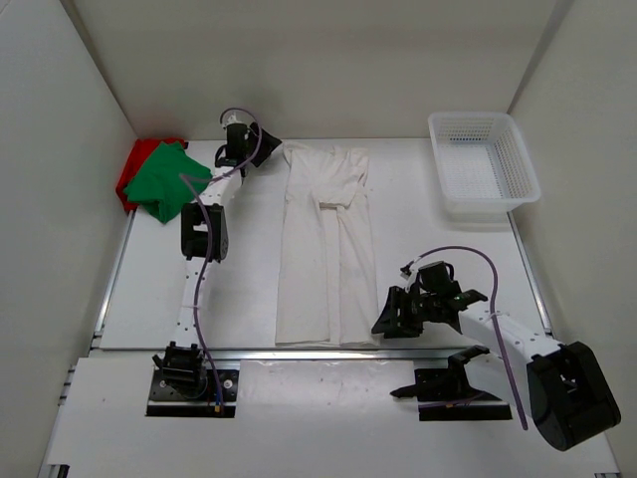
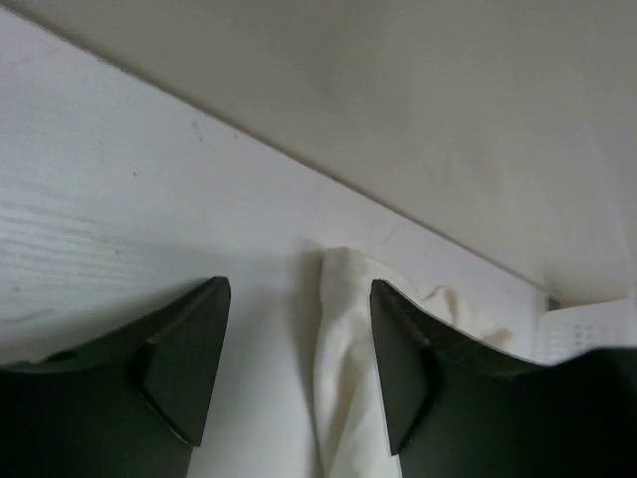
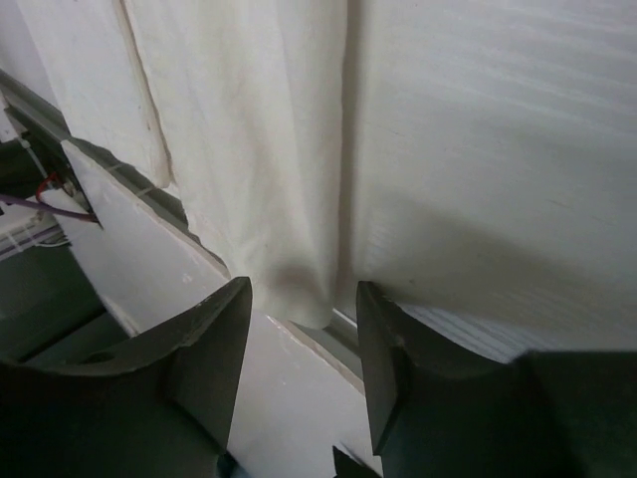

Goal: Fold and stack the t-shirts
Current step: Rotate the tshirt 90 degrees, then grab the bottom of the folded rectangular tshirt with both arms

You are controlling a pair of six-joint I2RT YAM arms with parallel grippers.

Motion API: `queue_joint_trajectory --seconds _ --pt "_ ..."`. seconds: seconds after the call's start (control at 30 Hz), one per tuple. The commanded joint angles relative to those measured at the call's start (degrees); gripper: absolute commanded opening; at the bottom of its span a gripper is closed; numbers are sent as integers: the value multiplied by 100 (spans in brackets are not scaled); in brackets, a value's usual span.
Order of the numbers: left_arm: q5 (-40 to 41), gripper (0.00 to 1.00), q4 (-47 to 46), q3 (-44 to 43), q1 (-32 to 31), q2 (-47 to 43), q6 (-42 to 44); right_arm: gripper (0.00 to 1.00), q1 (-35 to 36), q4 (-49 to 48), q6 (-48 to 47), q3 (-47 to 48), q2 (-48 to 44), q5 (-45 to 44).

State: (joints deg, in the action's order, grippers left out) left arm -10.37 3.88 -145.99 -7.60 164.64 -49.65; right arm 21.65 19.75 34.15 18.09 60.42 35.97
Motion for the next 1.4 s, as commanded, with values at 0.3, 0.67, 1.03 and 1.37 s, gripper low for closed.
queue_joint_trajectory --seconds 0.3,0.67,1.03,1.37 --pt "-78 27 163 6344 -472 -5268 1100 46 217 -217 144 -367 -716 -775" --pt "211 58 2071 10280 -1392 -8719 2091 42 480 -24 250 -358 -901 -1101" --pt "-1151 60 1829 12849 -1938 -10522 1063 39 542 81 329 -394 -874 -1258" --pt "-1380 48 1704 12832 -2352 -10566 992 35 779 292 496 -393 -1041 -1461"
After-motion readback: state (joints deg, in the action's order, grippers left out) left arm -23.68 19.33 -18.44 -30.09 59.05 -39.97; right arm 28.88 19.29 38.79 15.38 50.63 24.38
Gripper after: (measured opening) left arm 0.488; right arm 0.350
